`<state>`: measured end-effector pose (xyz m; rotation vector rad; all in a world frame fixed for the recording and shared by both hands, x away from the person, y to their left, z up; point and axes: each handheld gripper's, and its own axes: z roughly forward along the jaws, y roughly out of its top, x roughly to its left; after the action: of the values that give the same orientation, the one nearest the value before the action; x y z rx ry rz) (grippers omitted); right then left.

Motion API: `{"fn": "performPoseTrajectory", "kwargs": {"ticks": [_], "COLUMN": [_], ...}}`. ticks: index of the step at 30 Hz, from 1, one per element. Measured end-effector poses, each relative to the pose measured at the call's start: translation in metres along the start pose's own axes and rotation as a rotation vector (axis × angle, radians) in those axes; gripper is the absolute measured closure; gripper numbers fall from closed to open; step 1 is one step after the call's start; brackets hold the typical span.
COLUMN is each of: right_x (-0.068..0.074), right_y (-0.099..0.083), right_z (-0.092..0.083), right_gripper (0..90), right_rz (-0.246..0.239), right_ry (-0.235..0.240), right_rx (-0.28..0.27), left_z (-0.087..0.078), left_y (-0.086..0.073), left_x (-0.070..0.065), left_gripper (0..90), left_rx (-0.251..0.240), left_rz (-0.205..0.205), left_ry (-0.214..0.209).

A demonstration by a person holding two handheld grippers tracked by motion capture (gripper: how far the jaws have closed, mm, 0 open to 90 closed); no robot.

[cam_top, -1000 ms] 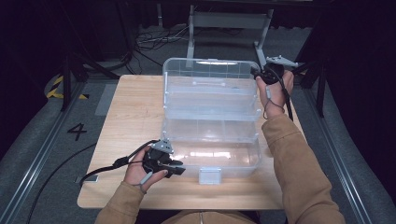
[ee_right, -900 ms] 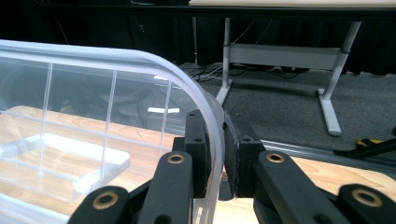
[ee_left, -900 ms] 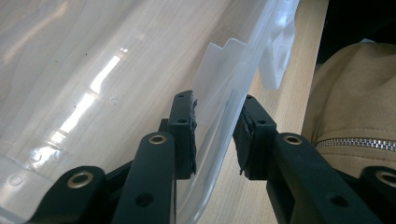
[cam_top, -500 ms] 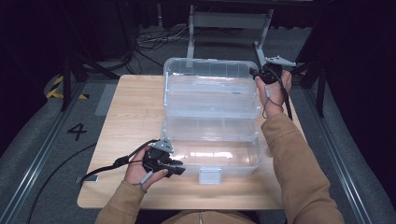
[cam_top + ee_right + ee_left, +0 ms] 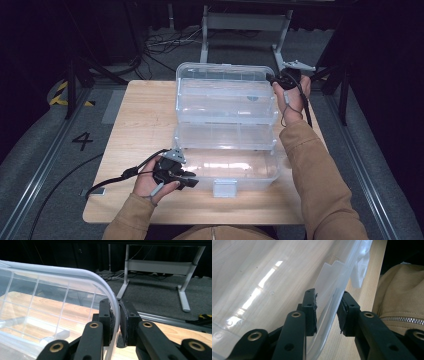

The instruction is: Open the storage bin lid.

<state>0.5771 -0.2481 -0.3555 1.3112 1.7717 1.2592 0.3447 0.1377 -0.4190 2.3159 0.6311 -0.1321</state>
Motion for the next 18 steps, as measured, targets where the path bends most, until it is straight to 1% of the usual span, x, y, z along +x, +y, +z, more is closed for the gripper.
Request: {"fn": "performPoseTrajectory", "kwargs": {"ticks": [5,7,9,12,18], "right_x": [-0.002,-0.004,-0.005,-0.005,-0.008], "right_y": [-0.001,-0.003,-0.004,-0.005,-0.009], "right_z": [0.003,0.005,0.007,0.010,0.017], "right_gripper": [80.8,80.8,80.8,81.1,81.6], "right_rz": [-0.005,0.011,0.016,0.006,0.012], "right_ry": [0.008,0.015,0.017,0.014,0.018], "right_rx": [0.006,0.010,0.014,0.017,0.033], "left_z": [0.000,0.000,0.000,0.000,0.000], "left_y": [0.000,0.000,0.000,0.001,0.001], "left_x": [0.000,0.000,0.000,0.001,0.001], "left_gripper": [70.5,70.5,70.4,70.4,70.4], "left_rx": [-0.001,-0.001,-0.001,0.001,0.004], "left_rz": [-0.004,-0.004,-0.004,-0.004,-0.006], "left_ry": [-0.001,-0.001,-0.002,-0.005,-0.009]}}
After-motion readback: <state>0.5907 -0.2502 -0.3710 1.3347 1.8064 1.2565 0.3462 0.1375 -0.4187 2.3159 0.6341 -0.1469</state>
